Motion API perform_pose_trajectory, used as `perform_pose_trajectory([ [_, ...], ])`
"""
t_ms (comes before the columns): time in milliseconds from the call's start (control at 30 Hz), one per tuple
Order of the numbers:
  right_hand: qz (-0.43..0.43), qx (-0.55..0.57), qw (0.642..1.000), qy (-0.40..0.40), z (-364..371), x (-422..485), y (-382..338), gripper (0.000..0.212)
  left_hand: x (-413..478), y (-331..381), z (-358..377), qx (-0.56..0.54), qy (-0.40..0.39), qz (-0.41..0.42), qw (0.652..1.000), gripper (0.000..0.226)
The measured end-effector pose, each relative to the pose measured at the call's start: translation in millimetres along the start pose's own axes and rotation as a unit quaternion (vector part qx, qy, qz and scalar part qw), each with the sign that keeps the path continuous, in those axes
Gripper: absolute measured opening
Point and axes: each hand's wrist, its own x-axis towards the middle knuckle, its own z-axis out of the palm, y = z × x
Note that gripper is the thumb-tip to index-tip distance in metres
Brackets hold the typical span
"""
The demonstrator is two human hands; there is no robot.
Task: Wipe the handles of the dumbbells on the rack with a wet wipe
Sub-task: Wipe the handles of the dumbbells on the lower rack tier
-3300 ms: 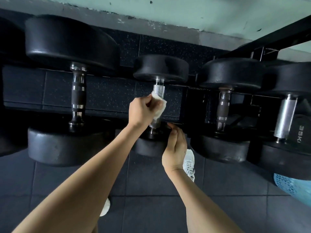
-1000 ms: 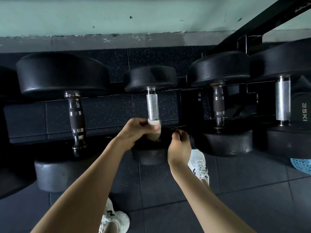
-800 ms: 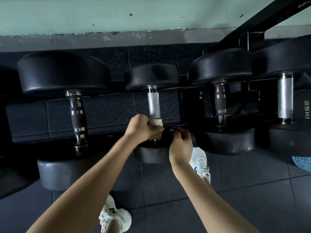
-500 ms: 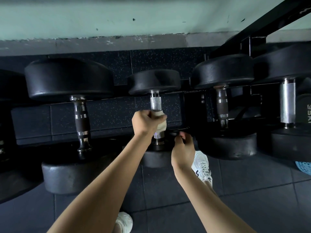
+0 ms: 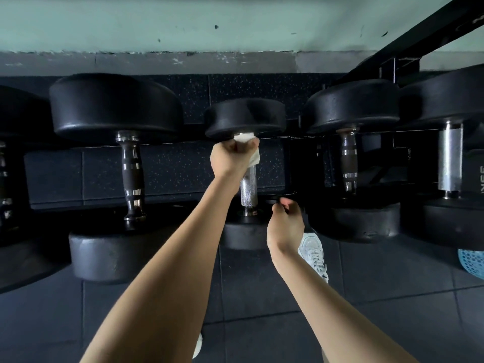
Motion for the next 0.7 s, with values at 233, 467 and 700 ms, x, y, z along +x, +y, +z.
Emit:
perform_pose_trajectory([
  [233,-0.001,-0.015,1.0,-0.007,-1.4,-3.7,-5.1,0.028,-14.4,-15.3,-8.7,0.141,-0.045,0.029,0.989,0.03],
  [467,-0.08,-0.084,0.993,-0.009,-12.4,-9.8,-21.2,0.023,-31.5,-4.2,-45.2,0.173,-0.035,0.014,0.984,0.018],
  [700,-0.14,-0.024,0.953,-0.268,8.5,-75.2,-76.6,0.028,-61.6,10.2,-115.4,-0.02,-0.082,-0.086,0.993,0.018],
])
